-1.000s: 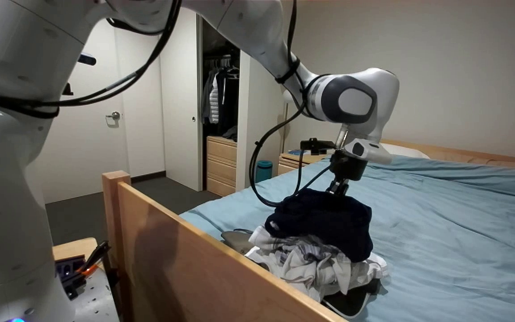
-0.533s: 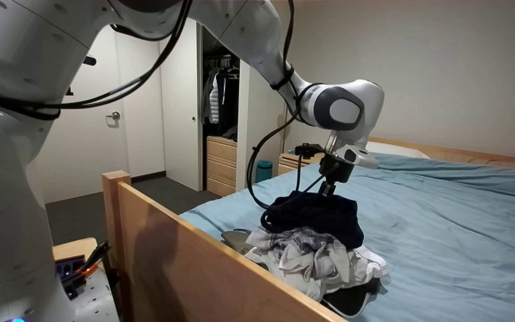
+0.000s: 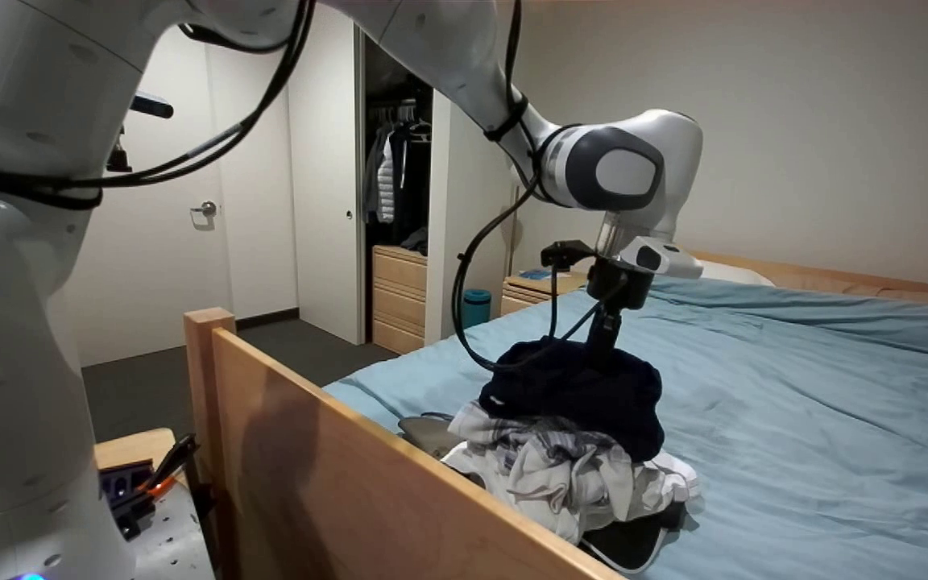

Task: Put the black clothing on the left on the heap of clothes on the right

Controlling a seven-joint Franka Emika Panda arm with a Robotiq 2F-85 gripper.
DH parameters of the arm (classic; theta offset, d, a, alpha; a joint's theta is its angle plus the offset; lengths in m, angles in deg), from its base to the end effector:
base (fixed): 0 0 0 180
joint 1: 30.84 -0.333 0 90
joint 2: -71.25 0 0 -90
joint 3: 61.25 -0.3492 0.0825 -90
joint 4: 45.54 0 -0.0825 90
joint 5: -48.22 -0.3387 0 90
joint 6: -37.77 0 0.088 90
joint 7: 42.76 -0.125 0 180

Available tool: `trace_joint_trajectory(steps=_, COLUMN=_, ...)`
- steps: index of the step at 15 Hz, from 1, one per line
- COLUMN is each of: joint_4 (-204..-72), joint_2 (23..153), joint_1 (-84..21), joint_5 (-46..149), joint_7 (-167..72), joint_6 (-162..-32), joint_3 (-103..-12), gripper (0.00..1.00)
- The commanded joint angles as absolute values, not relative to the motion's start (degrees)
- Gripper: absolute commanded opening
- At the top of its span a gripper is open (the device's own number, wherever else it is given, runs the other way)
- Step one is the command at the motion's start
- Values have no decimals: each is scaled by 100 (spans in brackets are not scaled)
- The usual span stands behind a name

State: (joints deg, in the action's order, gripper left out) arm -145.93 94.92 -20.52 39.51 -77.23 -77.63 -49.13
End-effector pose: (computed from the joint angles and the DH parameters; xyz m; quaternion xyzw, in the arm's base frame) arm 0.5739 -0.2101 0.3662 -0.8613 0.5028 0.0718 0.0160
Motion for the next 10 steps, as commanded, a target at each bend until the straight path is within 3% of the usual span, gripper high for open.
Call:
trace_joint_trajectory(steps=1, joint_4=-15510, joint_2=8473, joint_1=-2125, joint_5=4188, joint_7=-7349, joint_6=-8315, joint_3=-4802, gripper=97)
trace_joint_trajectory(steps=6, joint_4=-16335, joint_2=7219, joint_1=-2126, joint_5=4494, joint_7=-6673, joint_6=-8745, joint_3=-4880, gripper=100)
trace_joint_trajectory(steps=10, joint_4=-16382, joint_2=6638, joint_1=-2273, joint_5=5055, joint_7=-6379, joint_6=-8271, joint_3=-5154, gripper=100)
